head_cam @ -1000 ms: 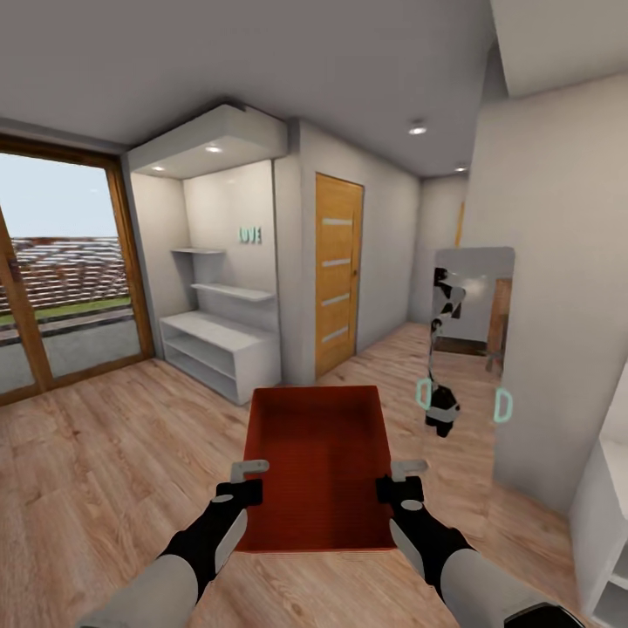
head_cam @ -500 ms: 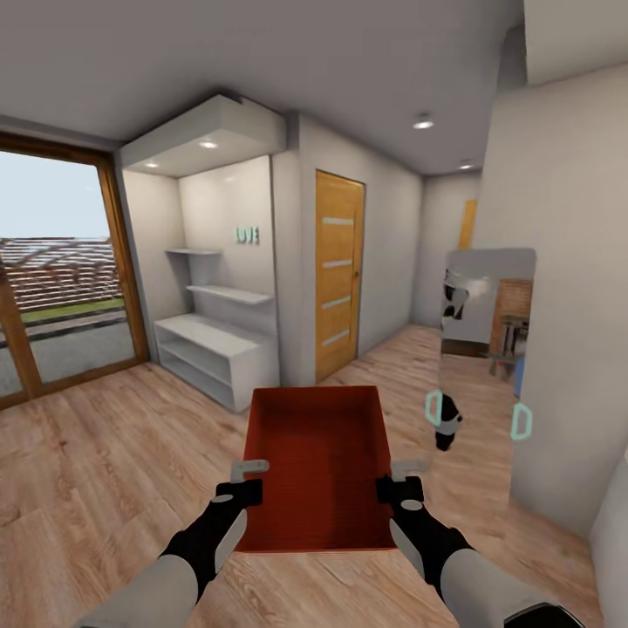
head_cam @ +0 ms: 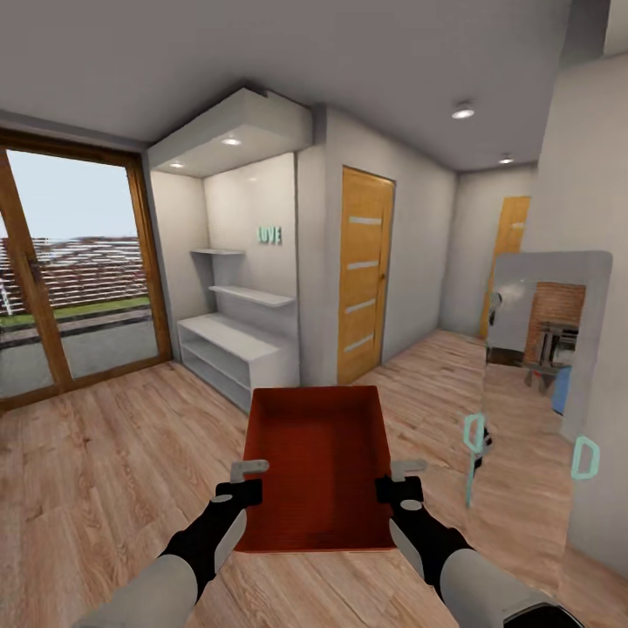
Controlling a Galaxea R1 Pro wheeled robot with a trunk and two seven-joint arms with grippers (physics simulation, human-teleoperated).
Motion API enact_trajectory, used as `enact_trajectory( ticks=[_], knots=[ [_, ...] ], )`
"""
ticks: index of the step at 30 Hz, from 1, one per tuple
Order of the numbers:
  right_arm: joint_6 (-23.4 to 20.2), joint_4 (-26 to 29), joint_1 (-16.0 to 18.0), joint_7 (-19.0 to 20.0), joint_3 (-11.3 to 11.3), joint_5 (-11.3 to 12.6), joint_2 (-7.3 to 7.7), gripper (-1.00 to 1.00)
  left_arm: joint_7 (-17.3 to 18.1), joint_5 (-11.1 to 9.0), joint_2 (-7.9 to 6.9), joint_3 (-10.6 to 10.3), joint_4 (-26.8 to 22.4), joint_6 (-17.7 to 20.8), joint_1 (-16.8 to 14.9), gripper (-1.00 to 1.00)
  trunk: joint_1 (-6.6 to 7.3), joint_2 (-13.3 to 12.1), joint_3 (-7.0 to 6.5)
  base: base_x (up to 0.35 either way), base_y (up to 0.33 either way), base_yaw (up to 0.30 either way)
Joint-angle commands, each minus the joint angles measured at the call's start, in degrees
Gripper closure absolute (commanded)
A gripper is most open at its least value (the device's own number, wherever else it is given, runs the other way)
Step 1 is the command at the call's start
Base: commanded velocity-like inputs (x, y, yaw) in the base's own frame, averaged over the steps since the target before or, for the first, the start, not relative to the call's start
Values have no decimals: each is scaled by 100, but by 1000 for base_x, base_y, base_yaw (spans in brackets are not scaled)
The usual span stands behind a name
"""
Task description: Move the two storage containers from the living room to the garage. In the garage, place one container on the floor and stack the other container on top of it (either order is fine).
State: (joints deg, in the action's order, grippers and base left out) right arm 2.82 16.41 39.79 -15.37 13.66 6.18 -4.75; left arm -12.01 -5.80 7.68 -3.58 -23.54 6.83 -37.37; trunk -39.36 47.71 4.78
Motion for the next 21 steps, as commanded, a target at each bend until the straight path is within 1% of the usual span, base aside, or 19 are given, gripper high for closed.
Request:
enact_trajectory(
  ticks=[1, 21],
  knots=[
    [342, 13, 11, -340, -355, -31, 9, 100, -153, -35, -186, 375, -2, 36, 2, 100, -5, 7, 9, 322, 0, 57],
    [350, 29, 11, -343, -355, -33, 18, 100, -153, -44, -179, 375, -7, 37, 2, 100, -5, 7, 9, 322, 0, 3]
  ],
)
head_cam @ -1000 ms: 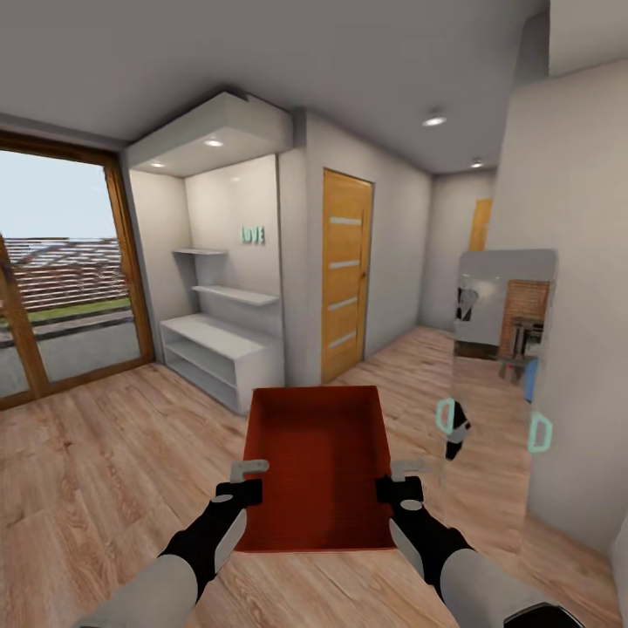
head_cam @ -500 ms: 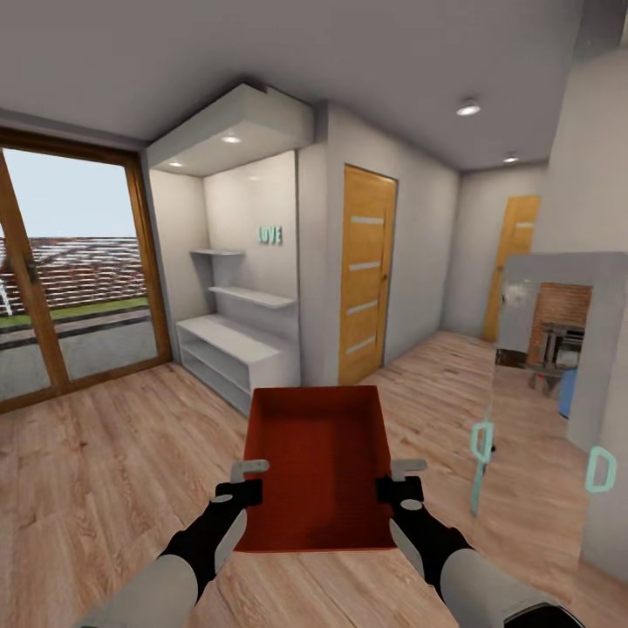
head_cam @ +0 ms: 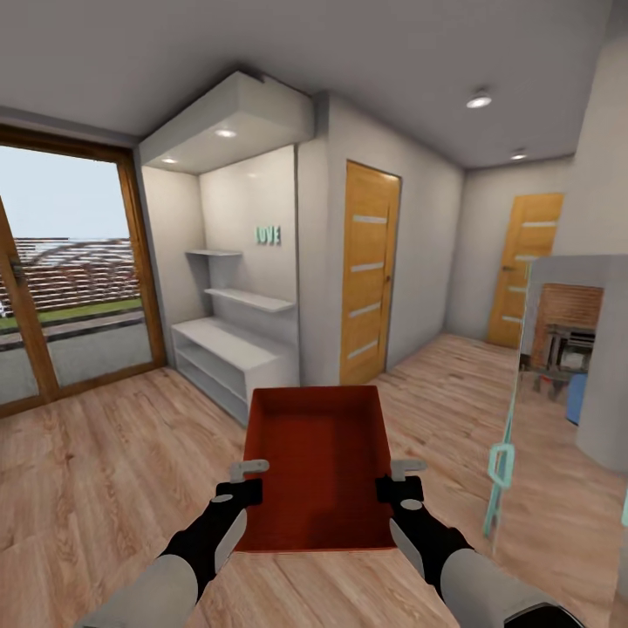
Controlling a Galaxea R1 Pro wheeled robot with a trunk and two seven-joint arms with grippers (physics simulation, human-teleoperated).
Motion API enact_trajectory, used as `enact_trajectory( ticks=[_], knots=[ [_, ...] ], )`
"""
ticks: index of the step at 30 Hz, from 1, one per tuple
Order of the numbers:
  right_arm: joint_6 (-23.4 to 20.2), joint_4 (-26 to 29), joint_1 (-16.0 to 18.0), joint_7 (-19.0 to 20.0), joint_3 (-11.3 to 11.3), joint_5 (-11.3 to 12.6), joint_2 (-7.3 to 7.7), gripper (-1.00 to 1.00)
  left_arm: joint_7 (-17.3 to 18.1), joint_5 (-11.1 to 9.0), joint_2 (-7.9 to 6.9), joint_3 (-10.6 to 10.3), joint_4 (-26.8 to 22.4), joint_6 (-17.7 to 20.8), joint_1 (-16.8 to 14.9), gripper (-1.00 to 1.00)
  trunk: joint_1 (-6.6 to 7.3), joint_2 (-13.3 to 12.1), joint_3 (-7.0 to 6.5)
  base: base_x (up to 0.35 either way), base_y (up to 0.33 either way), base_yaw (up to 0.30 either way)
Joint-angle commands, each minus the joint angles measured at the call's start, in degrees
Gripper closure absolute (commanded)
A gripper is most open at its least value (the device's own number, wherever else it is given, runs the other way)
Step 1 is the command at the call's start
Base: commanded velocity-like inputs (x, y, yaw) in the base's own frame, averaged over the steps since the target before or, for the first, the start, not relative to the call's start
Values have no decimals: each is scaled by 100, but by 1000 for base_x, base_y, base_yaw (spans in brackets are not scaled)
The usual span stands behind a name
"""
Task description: Move the two storage containers from the living room to the garage. In the garage, place one container on the floor and stack the other container on top of it (either order is fine).
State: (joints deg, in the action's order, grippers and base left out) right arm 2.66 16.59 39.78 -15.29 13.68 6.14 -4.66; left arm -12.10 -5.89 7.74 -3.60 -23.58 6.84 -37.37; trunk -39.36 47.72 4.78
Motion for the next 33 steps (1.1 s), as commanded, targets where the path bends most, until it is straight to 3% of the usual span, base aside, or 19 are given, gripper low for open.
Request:
enact_trajectory(
  ticks=[1, 21, 33],
  knots=[
    [366, 11, 12, -352, -357, -30, 9, 100, -144, -35, -185, 377, -2, 37, 2, 100, -5, 7, 9, 322, 0, 0],
    [358, 11, 12, -362, -357, -33, 6, 100, -144, -35, -185, 377, 2, 37, 2, 100, -5, 7, 9, 322, 0, 0],
    [378, 11, 12, -537, -357, -25, 0, 100, -144, -34, -185, 377, -1, 35, 2, 100, -5, 7, 9, 322, 0, -112]
  ],
)
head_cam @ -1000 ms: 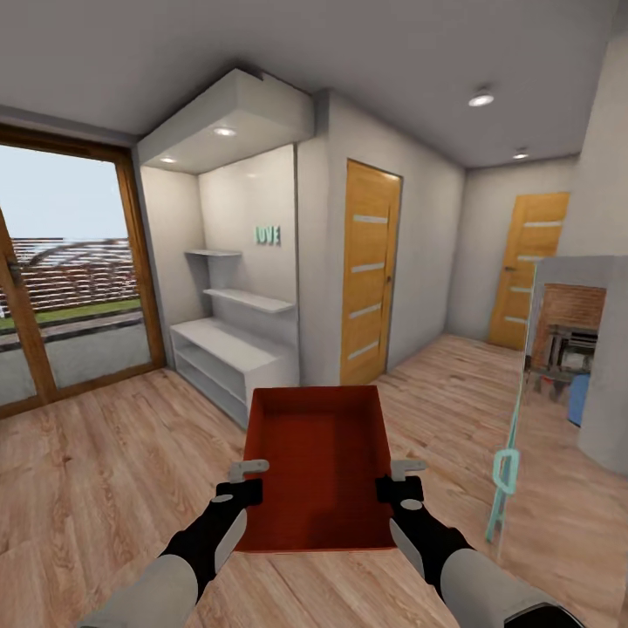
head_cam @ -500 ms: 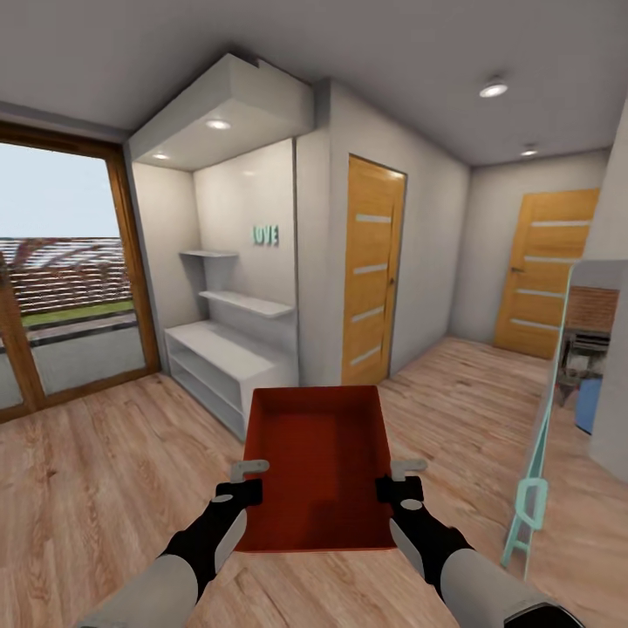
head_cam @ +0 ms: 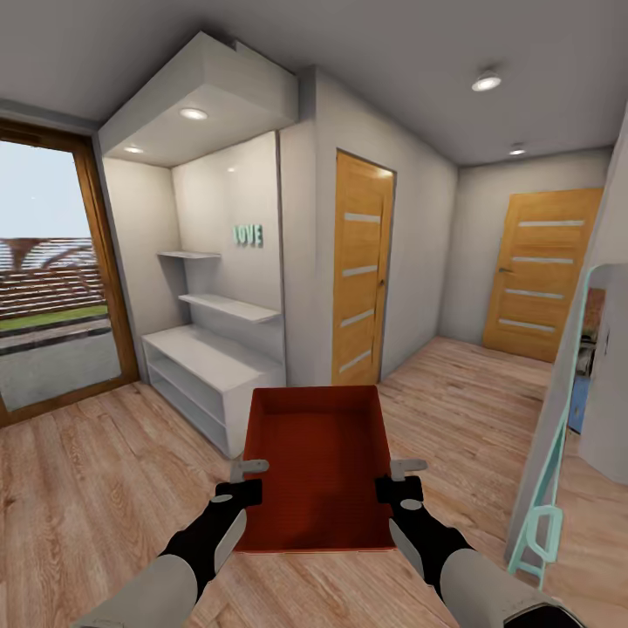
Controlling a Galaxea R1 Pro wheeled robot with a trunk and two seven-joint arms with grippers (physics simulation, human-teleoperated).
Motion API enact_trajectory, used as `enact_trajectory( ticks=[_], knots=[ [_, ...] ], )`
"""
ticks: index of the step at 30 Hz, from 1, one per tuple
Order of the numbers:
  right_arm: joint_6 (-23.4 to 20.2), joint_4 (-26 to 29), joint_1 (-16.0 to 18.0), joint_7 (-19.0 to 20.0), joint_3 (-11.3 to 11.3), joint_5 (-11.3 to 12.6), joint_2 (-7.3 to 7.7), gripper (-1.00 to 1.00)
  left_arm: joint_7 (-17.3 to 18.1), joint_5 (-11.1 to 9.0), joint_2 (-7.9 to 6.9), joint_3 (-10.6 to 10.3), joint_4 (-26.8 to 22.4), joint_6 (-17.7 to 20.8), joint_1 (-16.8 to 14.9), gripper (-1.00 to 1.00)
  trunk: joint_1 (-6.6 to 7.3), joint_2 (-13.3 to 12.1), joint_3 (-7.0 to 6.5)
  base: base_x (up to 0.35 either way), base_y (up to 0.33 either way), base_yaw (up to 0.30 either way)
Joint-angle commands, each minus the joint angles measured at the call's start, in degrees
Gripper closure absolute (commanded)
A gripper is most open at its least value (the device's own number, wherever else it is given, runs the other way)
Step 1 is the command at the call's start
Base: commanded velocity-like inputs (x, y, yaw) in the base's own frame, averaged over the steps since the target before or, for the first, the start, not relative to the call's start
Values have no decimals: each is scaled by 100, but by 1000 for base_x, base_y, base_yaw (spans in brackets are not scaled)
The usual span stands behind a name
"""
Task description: Move the two storage containers from the living room to the garage. In the garage, place one container on the floor and stack the other container on top of it (either order is fine).
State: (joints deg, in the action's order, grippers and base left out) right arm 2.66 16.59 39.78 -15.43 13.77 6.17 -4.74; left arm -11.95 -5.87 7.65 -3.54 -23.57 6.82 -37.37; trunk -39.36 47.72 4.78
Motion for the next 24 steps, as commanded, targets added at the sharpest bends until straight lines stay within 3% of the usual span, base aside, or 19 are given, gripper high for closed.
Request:
enact_trajectory(
  ticks=[1, 14, 24],
  knots=[
    [397, 11, 12, -523, -366, -28, 15, 100, -158, -37, -176, 372, -6, 38, 2, 100, -5, 7, 9, 324, 0, -1],
    [406, 11, 12, -527, -366, -28, 12, 100, -158, -33, -176, 373, -7, 39, 0, 100, -5, 7, 9, 325, 0, -9],
    [402, 11, 12, -531, -366, -28, 9, 100, -158, -35, -176, 374, -7, 39, 2, 100, -5, 7, 9, 325, 0, -226]
  ],
)
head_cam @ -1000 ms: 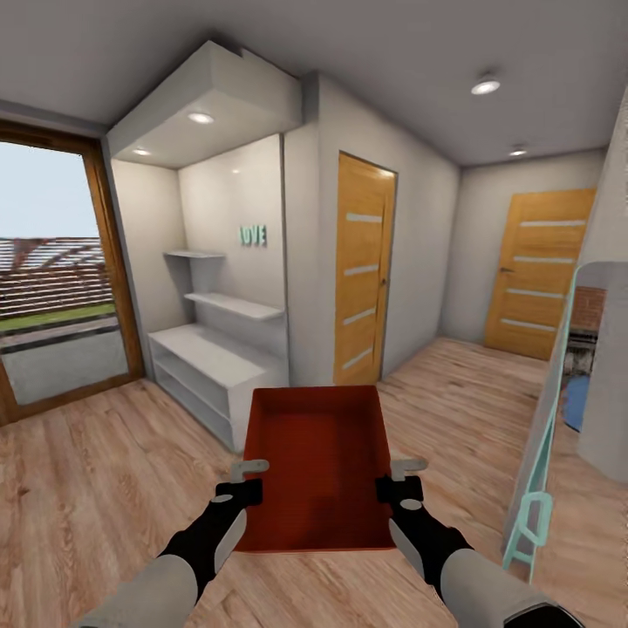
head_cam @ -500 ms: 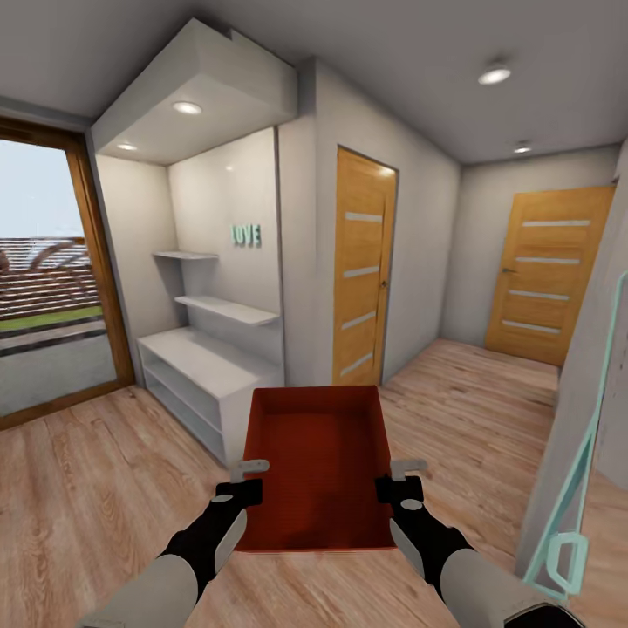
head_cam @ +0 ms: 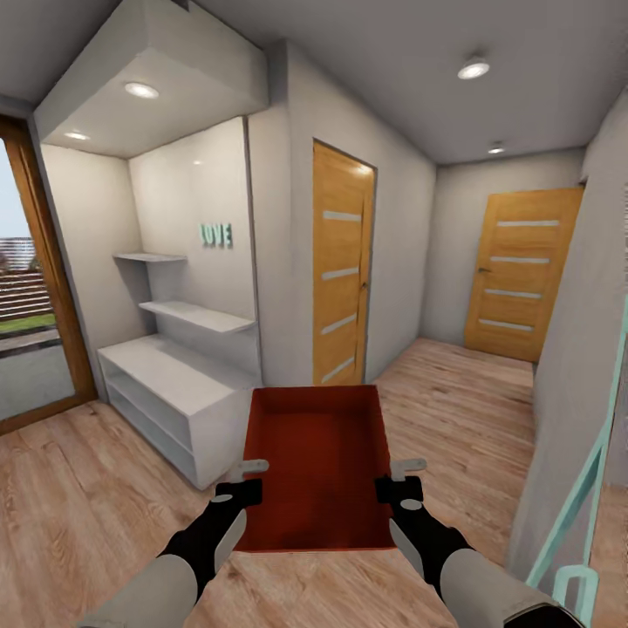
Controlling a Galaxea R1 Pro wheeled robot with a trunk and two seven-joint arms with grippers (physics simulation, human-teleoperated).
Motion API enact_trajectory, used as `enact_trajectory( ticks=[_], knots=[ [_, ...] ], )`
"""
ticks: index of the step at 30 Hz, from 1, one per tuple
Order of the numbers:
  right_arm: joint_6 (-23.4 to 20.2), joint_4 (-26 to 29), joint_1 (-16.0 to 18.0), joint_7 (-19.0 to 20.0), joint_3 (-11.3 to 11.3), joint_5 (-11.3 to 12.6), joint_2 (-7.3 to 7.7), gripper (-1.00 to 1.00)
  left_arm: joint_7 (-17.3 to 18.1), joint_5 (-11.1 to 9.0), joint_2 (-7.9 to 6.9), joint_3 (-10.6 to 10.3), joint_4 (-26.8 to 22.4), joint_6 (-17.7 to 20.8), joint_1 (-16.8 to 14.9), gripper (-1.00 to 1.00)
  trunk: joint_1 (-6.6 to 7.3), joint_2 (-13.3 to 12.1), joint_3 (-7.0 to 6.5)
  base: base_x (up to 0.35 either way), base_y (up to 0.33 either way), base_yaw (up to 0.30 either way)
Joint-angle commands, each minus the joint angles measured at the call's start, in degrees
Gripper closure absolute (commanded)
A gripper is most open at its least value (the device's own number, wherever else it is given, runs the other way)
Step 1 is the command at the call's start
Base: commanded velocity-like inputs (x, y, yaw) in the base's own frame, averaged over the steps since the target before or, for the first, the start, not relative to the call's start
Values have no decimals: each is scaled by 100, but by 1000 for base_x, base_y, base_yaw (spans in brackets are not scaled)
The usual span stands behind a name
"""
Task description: Move the two storage containers from the living room to the garage. In the garage, place one container on the floor and stack the other container on top of it (either order is fine).
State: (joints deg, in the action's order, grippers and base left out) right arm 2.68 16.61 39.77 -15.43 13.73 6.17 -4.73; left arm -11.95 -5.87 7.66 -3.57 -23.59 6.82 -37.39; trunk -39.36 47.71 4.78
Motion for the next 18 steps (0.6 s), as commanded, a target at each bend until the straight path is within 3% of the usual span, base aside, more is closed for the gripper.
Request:
enact_trajectory(
  ticks=[1, 8, 14, 15, 18],
  knots=[
    [400, 9, 13, -531, -363, -28, 8, 100, -159, -36, -177, 377, -6, 37, 3, 100, -5, 7, 9, 325, 0, -249],
    [394, 9, 13, -531, -363, -28, 8, 100, -159, -37, -177, 375, -6, 39, 3, 100, -5, 7, 9, 325, 0, -232],
    [413, 9, 13, -528, -365, -28, 13, 100, -159, -37, -177, 375, -6, 37, 2, 100, -5, 7, 9, 325, 0, -34],
    [4, -4, 13, 5, 8, 94, 4, 100, -85, -96, -32, -11, 12, 30, -5, 100, -5, 7, 10, 0, 0, 0],
    [20, -9, 13, -8, 100, 134, -1, 100, -87, -259, -94, -179, 13, 27, -5, 100, -5, 7, 10, 0, 0, 0]
  ],
)
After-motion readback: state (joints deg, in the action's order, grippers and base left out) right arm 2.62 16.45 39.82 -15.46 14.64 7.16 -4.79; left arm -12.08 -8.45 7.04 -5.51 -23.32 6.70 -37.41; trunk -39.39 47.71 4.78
